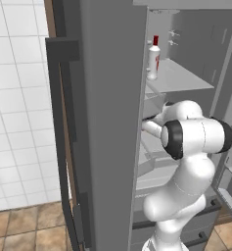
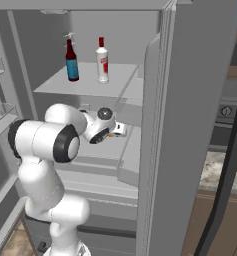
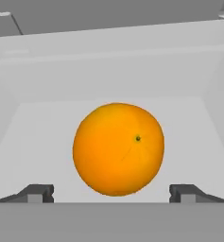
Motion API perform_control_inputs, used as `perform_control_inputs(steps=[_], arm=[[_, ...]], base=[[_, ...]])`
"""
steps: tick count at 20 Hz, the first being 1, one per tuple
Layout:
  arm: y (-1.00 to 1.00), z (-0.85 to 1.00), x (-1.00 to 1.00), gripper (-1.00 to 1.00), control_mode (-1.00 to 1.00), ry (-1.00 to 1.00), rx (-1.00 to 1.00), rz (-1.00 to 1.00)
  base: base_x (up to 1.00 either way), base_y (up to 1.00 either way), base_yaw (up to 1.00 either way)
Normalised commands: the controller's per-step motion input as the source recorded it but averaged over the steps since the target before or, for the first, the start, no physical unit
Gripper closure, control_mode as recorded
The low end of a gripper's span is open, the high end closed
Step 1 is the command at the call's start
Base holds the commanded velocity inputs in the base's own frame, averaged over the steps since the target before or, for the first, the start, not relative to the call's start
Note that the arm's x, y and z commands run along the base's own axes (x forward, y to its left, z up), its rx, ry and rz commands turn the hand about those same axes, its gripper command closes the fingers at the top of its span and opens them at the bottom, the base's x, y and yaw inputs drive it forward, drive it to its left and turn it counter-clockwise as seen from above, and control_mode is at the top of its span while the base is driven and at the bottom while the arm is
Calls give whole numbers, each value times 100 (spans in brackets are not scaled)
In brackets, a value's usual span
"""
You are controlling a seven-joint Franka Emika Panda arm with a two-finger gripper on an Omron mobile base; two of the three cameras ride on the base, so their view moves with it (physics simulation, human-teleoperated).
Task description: Place the liquor and beer on the top shelf of the fridge to keep them out of children's reach, and place the orange on lower shelves for easy access.
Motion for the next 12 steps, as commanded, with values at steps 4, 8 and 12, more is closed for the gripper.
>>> perform_control_inputs(steps=[4,8,12], arm=[[12,22,-46,-100,-100,-1,-3,0],[8,39,-53,-100,-100,-1,-4,0],[2,40,-71,-100,-100,0,-6,0]], base=[[0,0,0],[0,0,0],[0,0,0]])
